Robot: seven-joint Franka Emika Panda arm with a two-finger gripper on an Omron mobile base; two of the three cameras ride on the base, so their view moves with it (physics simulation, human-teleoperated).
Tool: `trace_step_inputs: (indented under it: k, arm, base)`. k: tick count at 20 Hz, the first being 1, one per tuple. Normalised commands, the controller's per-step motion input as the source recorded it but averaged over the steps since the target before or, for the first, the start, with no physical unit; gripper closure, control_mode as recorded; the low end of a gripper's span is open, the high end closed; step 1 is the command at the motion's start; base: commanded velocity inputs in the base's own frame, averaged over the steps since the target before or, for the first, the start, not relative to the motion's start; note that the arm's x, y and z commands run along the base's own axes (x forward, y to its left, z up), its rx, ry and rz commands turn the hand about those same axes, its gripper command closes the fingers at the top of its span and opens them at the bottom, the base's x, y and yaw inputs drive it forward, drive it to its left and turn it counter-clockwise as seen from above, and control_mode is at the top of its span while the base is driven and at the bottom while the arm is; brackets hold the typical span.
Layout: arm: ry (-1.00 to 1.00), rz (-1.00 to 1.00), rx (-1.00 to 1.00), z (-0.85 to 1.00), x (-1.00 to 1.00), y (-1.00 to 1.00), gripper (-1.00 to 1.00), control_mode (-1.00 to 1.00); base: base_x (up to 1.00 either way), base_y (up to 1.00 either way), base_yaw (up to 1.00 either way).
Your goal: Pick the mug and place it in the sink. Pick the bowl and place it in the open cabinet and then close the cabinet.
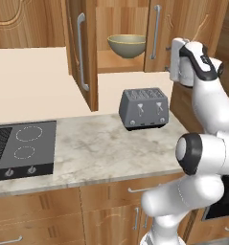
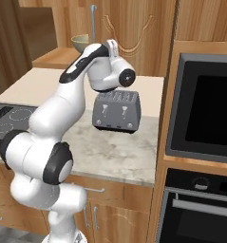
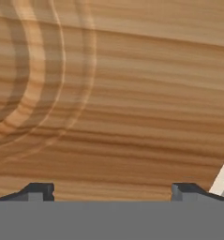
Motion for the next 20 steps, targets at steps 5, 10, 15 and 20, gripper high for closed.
trace_step_inputs:
  k: [5, 10, 15, 20]
  arm:
    - [0.00, -0.01, 0.07, -0.06, -0.99, 0.08, -1.00, -1.00]
    - [-0.11, 0.00, 0.01, -0.03, -1.00, 0.45, -1.00, -1.00]
    - [-0.09, -0.03, -0.04, 0.03, -1.00, 0.49, -1.00, -1.00]
    - [-0.03, -0.15, -0.14, -0.11, -1.00, 0.56, -1.00, -1.00]
  base:
    - [0.00, 0.00, 0.00]
    - [0.00, 0.00, 0.00]
    - [0.00, 0.00, 0.00]
    - [0.00, 0.00, 0.00]
